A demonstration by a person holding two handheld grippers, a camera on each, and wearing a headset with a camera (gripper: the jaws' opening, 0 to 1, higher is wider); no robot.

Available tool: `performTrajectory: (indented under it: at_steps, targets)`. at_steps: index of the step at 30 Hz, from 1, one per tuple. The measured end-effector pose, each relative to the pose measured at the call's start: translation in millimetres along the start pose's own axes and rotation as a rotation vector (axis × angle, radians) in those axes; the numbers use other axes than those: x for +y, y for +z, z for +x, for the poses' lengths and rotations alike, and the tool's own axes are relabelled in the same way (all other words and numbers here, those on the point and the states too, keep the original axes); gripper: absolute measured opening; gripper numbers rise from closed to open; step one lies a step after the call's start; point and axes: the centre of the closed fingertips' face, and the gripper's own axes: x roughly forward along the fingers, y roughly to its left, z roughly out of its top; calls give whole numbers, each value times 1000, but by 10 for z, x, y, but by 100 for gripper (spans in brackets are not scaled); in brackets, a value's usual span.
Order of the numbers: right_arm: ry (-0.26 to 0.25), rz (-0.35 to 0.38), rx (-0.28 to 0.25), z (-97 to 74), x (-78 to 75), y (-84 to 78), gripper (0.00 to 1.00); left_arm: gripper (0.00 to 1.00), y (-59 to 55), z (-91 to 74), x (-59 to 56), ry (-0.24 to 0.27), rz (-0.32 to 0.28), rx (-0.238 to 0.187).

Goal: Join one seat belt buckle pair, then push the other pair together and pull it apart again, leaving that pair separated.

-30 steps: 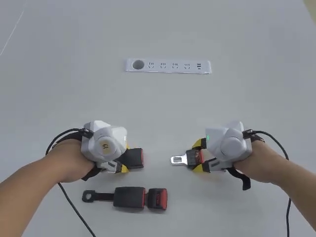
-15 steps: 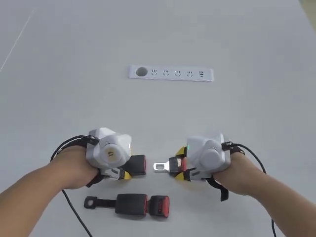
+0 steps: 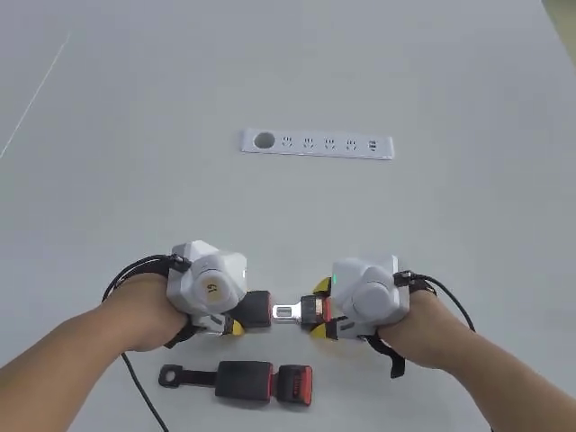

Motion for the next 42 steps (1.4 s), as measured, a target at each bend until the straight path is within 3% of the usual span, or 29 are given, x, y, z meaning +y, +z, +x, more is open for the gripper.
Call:
performTrajectory:
  at_steps: [11,16,28,35,42]
  targets:
    - [-4,-15,7,56,-7,62,33,34,10,0,-7,-6,8,6]
    - [-6,-12,-11,138,9,181,33,34,29,-3,-19,-9,19,8]
    - [4,-22,2,122,-1,183,32,33,0,30,0,-16,46,10]
    - [7,-18,-14,163,15,280,31,32,23,19,-16,-16,56,17]
    - [3,-19,-8,200,18,301,31,32,-9,36,4,-19,53,0]
